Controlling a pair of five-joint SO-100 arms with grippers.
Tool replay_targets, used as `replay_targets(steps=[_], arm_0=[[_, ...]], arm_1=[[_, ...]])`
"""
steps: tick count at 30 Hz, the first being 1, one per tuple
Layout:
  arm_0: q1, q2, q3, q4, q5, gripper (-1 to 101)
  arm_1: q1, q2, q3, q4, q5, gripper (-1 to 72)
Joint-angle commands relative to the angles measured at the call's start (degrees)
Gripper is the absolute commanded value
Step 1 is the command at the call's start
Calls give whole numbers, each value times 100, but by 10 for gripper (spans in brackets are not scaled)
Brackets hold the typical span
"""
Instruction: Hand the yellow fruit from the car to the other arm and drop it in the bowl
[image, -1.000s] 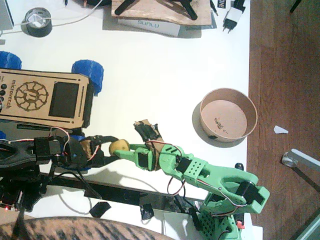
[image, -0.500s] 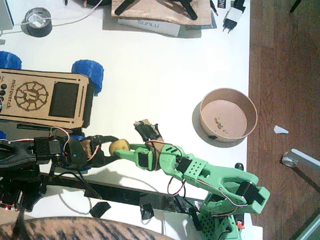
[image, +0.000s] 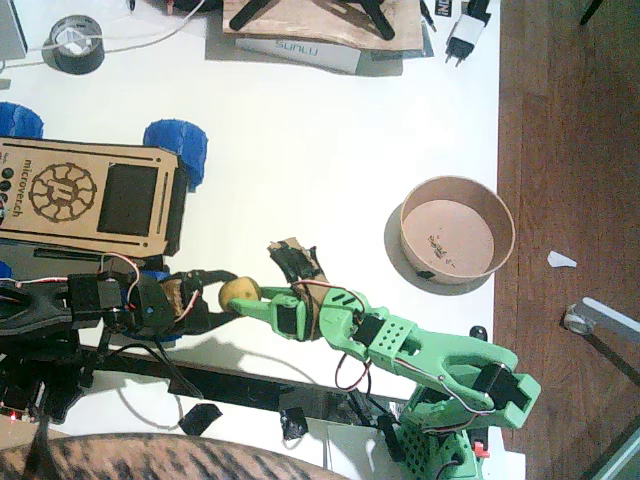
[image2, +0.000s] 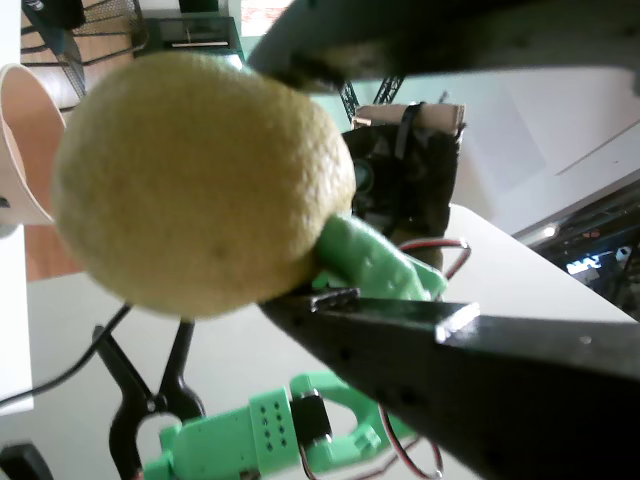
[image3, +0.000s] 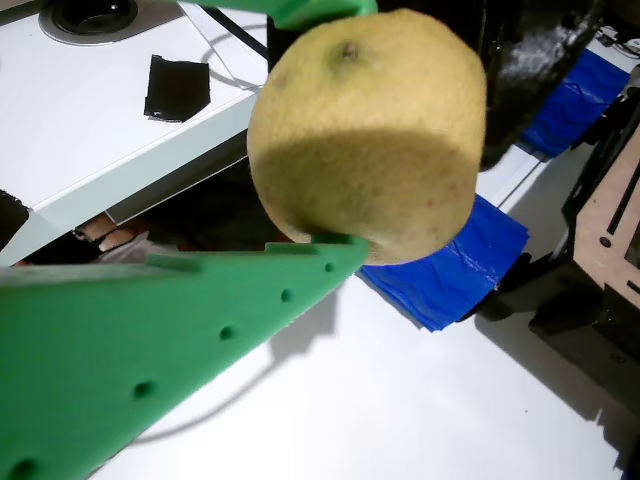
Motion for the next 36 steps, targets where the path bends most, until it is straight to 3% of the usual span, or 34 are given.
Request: replay_targets(steps=[1, 8, 17, 20, 23, 29, 32, 36], arm_0=[[44, 79, -448, 62, 26, 558], [44, 149, -448, 220, 26, 586], [-62, 800, -510, 1266, 193, 575], [-299, 1107, -519, 1433, 721, 543], [-571, 1503, -519, 2101, 1099, 519], [-1415, 1626, -519, 3384, 1239, 471], [-1802, 1617, -519, 3823, 1767, 335], [-2329, 1626, -519, 3990, 3041, 7]], arm_1=[[114, 167, -62, -9, -132, -1], [88, 167, -88, -9, -132, -1], [211, 457, -26, 202, -79, -1], [308, 861, 18, 466, 26, -1], [413, 1266, -26, 905, 167, -1], [835, 2030, -114, 1670, 659, -1], [1213, 2171, -158, 1749, 914, -1], [1872, 2153, -387, 1775, 1547, -1]])
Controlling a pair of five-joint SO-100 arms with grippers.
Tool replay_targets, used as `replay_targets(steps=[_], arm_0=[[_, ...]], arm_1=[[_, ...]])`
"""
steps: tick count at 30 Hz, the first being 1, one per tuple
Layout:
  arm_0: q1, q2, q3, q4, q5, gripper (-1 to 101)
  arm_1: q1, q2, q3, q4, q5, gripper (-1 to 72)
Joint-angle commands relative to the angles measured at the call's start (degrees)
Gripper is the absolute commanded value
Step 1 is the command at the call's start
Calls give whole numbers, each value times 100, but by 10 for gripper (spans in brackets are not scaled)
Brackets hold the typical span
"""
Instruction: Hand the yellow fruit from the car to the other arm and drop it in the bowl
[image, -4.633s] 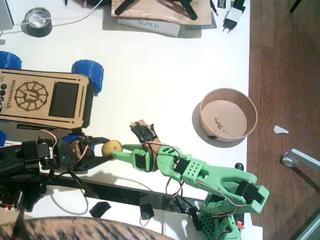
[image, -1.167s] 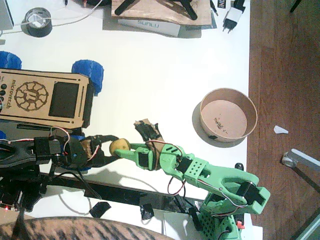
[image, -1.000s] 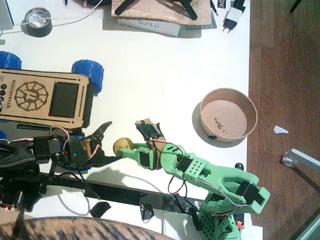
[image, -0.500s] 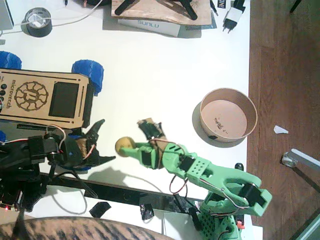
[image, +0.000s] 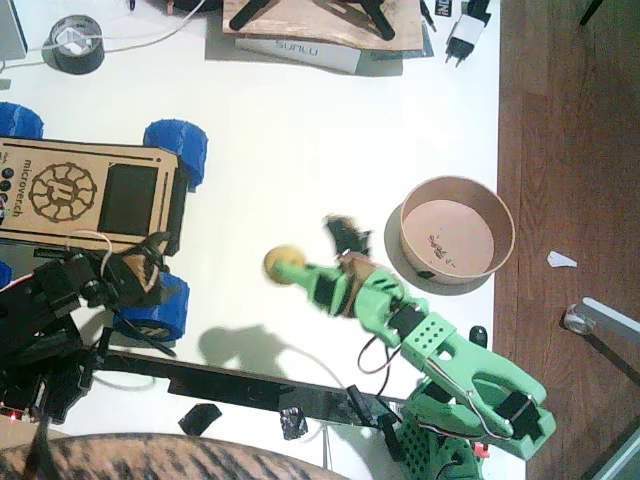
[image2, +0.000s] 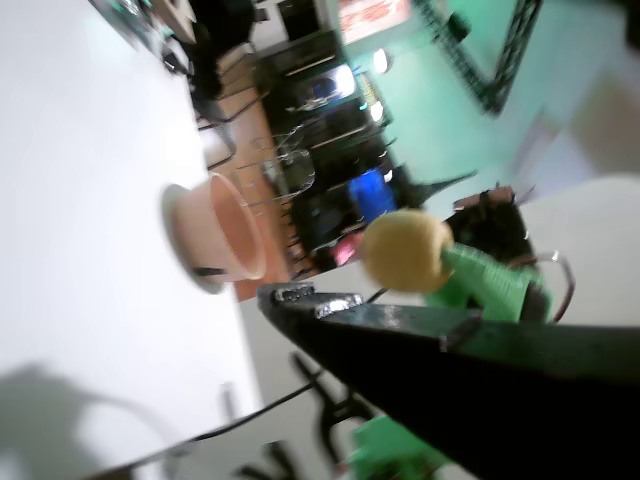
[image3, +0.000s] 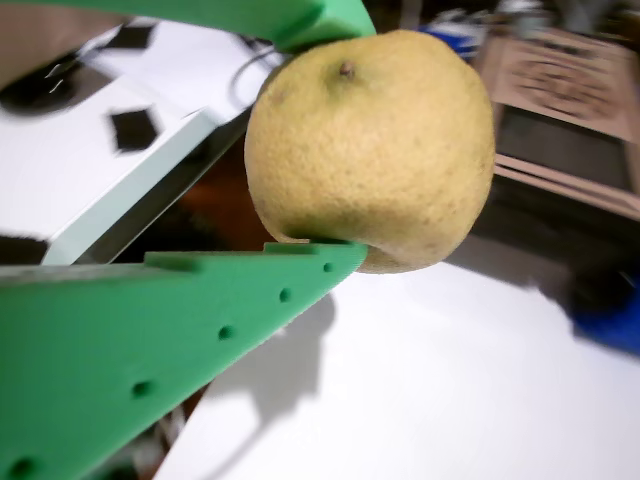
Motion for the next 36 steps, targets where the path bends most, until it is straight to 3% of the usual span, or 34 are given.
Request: replay_targets(steps=[1, 9, 17, 24, 28, 36], arm_0=[[-448, 114, -334, 193, 1055, 1], [-2162, 123, -255, 1529, 2092, 1], [-3647, 193, -132, 1811, 3340, 1], [-4623, 501, 1222, 1107, 4008, 1], [-4711, 809, 1951, 642, 4061, 0], [-4711, 589, 2065, 519, 4069, 0]], arm_1=[[475, 167, -510, 18, 475, -1], [1863, -686, -1336, 18, 2136, -1], [3059, -1890, -2180, 211, 3445, -1], [3823, -2848, -2865, 712, 3894, -2], [4236, -3463, -3331, 1125, 3990, -2], [4729, -4579, -4236, 1362, 4166, -2]])
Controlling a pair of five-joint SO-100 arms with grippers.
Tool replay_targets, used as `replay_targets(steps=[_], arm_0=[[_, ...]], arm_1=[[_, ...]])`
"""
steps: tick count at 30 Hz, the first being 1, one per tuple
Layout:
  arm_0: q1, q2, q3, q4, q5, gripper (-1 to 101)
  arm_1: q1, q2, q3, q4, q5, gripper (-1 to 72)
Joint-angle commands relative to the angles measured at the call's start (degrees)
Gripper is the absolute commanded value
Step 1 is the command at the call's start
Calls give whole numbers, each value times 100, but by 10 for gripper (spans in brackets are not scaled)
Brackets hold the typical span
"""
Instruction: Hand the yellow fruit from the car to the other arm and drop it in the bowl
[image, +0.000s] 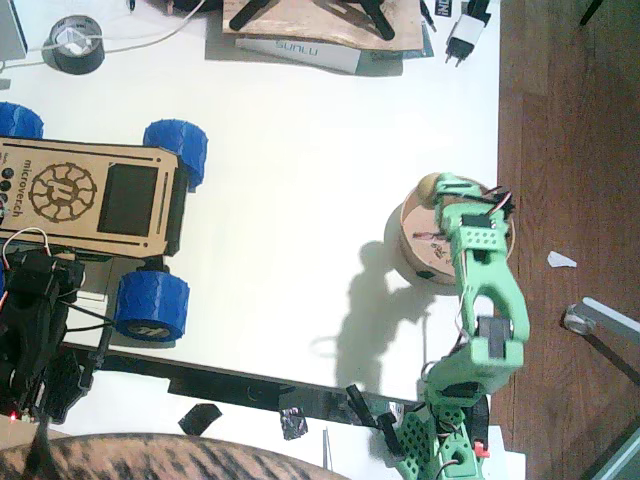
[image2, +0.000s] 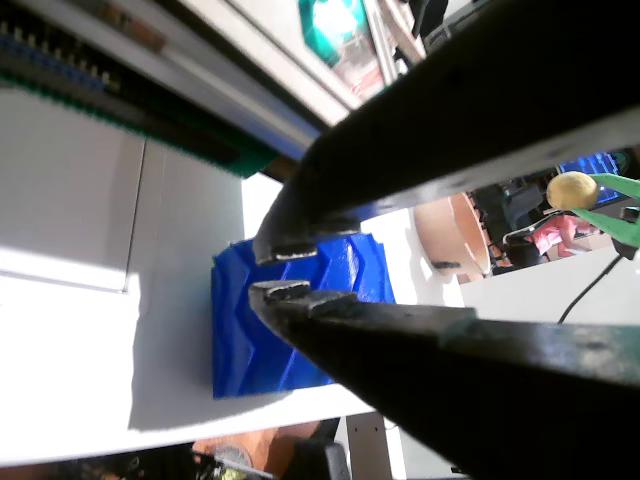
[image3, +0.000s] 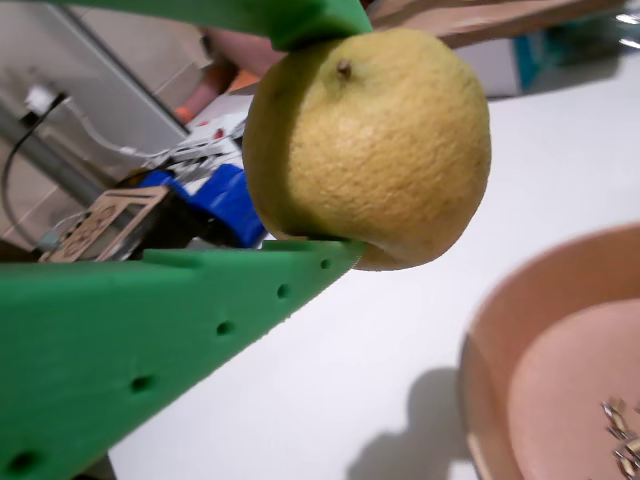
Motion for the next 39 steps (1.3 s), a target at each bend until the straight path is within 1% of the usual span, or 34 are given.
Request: replay_targets(steps=[1, 6, 13, 20, 34, 36, 37, 39], arm_0=[[-26, -44, -9, -105, 70, 0], [-26, -44, -9, -105, 70, 0], [-26, -70, -18, -158, 70, 0], [-26, -79, -18, -158, 70, 0], [-26, -79, -18, -158, 70, 0], [-26, -79, -18, -158, 70, 0], [-26, -79, -18, -158, 70, 0], [-26, -79, -18, -158, 70, 0]], arm_1=[[105, -176, -624, 44, 105, -2], [114, -642, -1055, 141, 211, -2], [158, -1354, -1916, 729, 369, -2], [255, -1811, -2320, 896, 396, -2], [413, -1969, -2487, 1125, 448, -2], [413, -1960, -2487, 1125, 352, 1], [413, -1951, -2470, 1125, 316, 17], [422, -1934, -2452, 1125, 281, 101]])
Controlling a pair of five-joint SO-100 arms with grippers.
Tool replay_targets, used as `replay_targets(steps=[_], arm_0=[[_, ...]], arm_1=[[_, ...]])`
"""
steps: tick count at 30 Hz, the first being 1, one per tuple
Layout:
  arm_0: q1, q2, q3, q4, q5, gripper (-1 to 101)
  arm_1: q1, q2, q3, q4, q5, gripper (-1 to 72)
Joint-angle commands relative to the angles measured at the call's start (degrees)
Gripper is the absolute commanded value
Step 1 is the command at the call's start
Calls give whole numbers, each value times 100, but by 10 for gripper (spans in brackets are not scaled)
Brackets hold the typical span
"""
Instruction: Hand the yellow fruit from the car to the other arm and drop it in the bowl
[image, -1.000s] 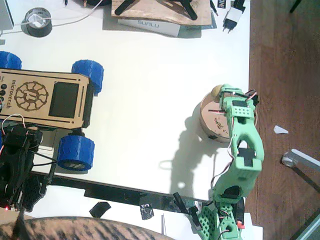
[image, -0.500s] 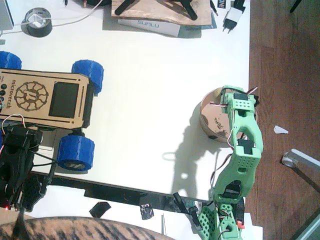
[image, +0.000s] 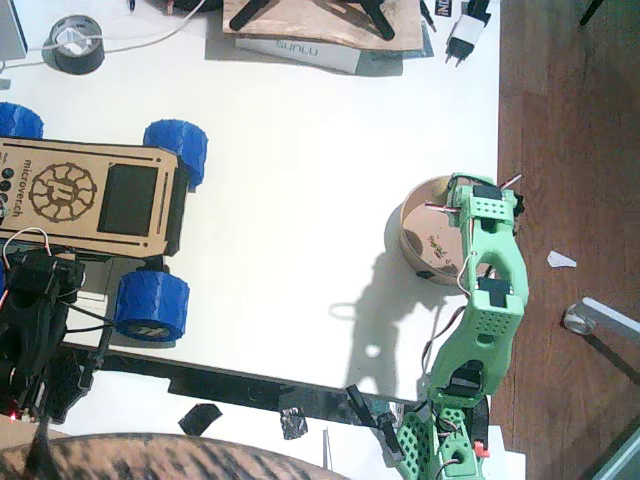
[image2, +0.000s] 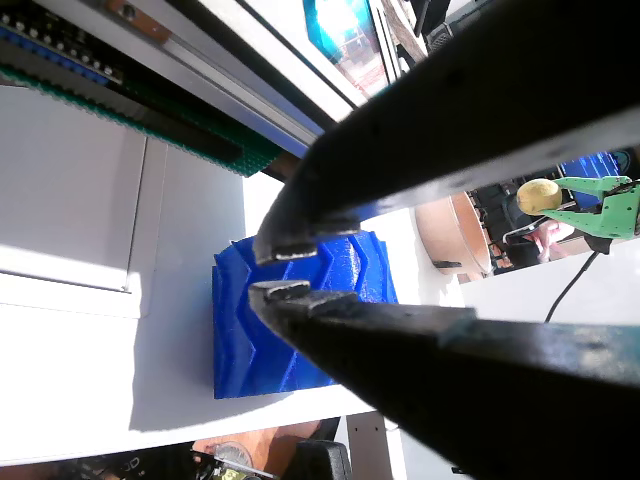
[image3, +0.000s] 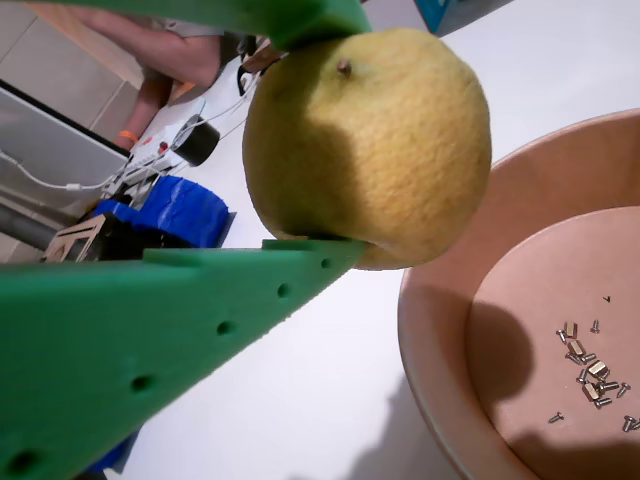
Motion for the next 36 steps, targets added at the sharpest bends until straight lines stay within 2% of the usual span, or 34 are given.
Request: replay_targets(steps=[1, 4, 16, 20, 23, 25, 26, 28, 36], arm_0=[[-26, -26, -35, -79, 70, 2], [-26, -26, -35, -97, 70, 19], [-26, -26, -35, -97, 70, 20], [-26, -26, -35, -97, 70, 19], [-26, -26, -35, -97, 70, 19], [-26, -26, -35, -97, 70, 19], [-26, -26, -35, -97, 70, 19], [-26, -26, -35, -97, 70, 18], [-26, -26, -35, -97, 70, 17]], arm_1=[[88, 114, -290, 26, -79, 122], [167, 185, -246, 44, 123, 172], [193, 325, -264, 352, 765, 287], [185, 396, -202, 343, 747, 284], [79, 615, -9, 325, 562, 256], [-88, 958, 272, 325, 369, 191], [-167, 1195, 466, 325, 360, 151], [-352, 1767, 896, 352, 360, 2], [-1151, 4896, 3023, 448, 70, 0]])
